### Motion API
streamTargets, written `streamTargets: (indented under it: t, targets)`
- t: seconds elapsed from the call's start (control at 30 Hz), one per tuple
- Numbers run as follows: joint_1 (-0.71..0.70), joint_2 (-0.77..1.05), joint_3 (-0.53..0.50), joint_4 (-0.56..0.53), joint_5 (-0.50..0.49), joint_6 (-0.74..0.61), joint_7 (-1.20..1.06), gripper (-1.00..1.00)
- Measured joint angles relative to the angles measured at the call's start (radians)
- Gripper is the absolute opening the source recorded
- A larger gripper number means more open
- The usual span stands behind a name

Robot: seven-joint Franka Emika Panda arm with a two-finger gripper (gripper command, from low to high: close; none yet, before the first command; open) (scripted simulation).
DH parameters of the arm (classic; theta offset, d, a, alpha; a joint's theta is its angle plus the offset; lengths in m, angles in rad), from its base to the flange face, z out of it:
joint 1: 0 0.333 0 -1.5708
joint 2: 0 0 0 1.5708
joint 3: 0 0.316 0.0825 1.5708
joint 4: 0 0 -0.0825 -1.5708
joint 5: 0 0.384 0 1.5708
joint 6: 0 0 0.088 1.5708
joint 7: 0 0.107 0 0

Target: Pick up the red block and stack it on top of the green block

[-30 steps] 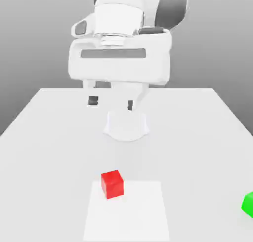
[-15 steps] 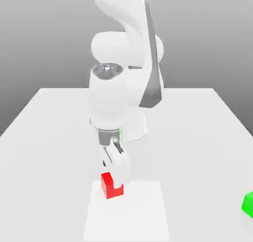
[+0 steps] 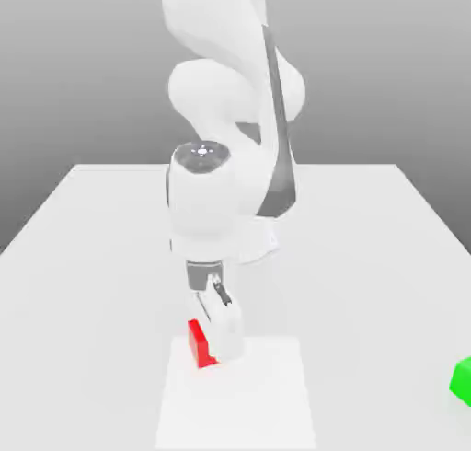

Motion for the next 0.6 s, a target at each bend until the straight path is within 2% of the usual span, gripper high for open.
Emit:
streamTargets:
  t: [0.2, 0.37, 0.6]
  targets:
    - [0.039, -0.138, 0.011, -0.013, 0.097, -0.129, -0.082, -1.00]
    - [0.218, -0.062, 0.087, 0.143, 0.092, -0.226, -0.210, -1.00]
    - [0.394, 0.077, 0.209, 0.393, -0.011, -0.350, -0.351, -1.00]
